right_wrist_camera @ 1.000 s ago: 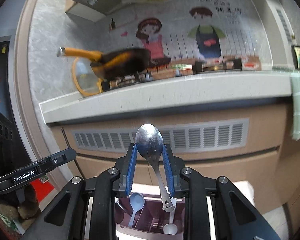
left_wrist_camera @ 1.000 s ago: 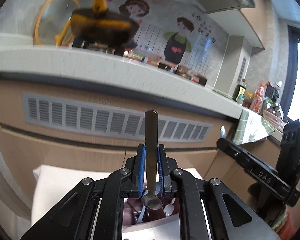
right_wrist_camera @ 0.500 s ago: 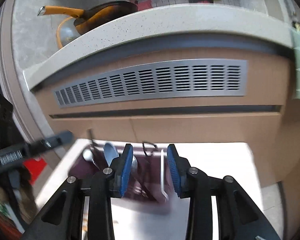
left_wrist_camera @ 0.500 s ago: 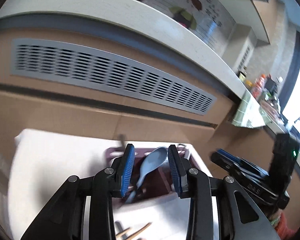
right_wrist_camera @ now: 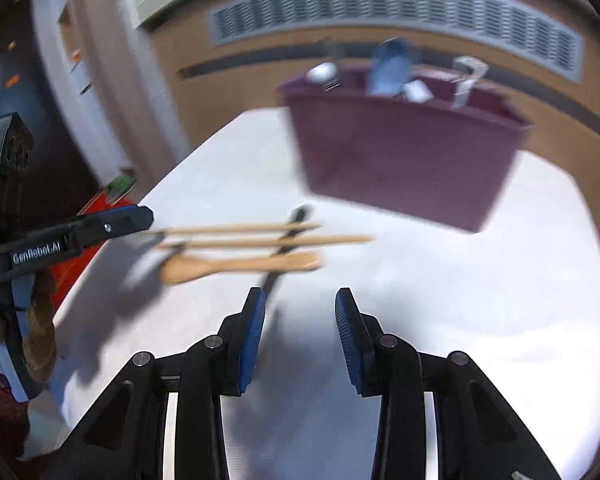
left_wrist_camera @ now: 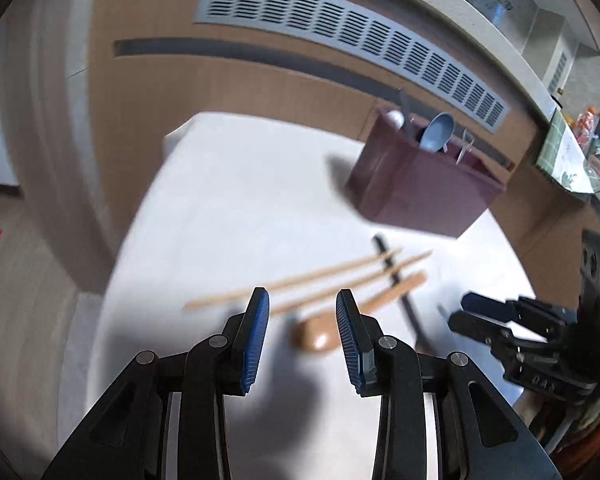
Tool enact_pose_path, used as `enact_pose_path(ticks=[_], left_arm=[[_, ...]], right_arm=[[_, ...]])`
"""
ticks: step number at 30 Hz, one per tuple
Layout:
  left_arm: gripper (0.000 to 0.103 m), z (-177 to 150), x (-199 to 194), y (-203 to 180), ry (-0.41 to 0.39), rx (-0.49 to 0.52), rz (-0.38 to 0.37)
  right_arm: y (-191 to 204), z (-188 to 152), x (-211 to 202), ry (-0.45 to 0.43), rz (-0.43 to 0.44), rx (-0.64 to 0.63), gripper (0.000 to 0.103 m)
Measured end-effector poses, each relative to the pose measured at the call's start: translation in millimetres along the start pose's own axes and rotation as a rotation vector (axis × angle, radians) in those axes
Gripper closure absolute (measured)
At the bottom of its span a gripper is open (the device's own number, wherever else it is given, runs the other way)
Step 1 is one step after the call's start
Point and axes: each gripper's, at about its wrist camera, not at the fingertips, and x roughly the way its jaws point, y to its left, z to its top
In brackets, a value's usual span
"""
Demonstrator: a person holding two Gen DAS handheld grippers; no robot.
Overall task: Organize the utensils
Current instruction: 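Grasp the wooden spoon by its handle with the right tool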
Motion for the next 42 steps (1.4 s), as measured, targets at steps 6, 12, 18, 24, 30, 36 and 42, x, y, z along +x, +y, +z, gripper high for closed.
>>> enact_pose_path(ticks=[6, 12, 18, 24, 30, 36, 42], left_arm=[[0.067, -25.3, -14.9, 27.5, -0.016, -0.073, 0.034], [0.067, -21.4, -16.2, 39.2, -0.021, -0.116, 0.028], [0.067, -25.9, -11.3, 38.5, 0.0, -0.125, 0.004], [0.067, -25.7, -3.4, 26.7, 0.022, -0.105, -0.019], [0.067, -21.9, -5.9, 15.1, 0.012, -0.081, -0.027], [0.067, -18.2, -19.5, 28.7, -0.029, -0.113, 0.017], [0.067, -16.9, -17.1, 39.2, -0.007, -0.121, 0.028]], right_arm=[[38.5, 10.7, 22.4, 0.026, 0.053, -0.082, 0.068], [55.9, 38.3, 59.2, 0.077, 0.079, -0.14, 0.068], [44.0, 41.6, 65.7, 0.124, 0.115, -0.114, 0.069], [21.5, 6.7, 42.0, 0.183, 0.193, -0.094, 0.071], [24.8, -16.7, 19.4, 0.197, 0.216, -0.14, 0.069], [66.1, -13.5, 33.5, 0.156, 0.16, -0.334, 0.067], [94.6, 6.7, 58.1, 0.118, 0.135, -0.414, 0.07]])
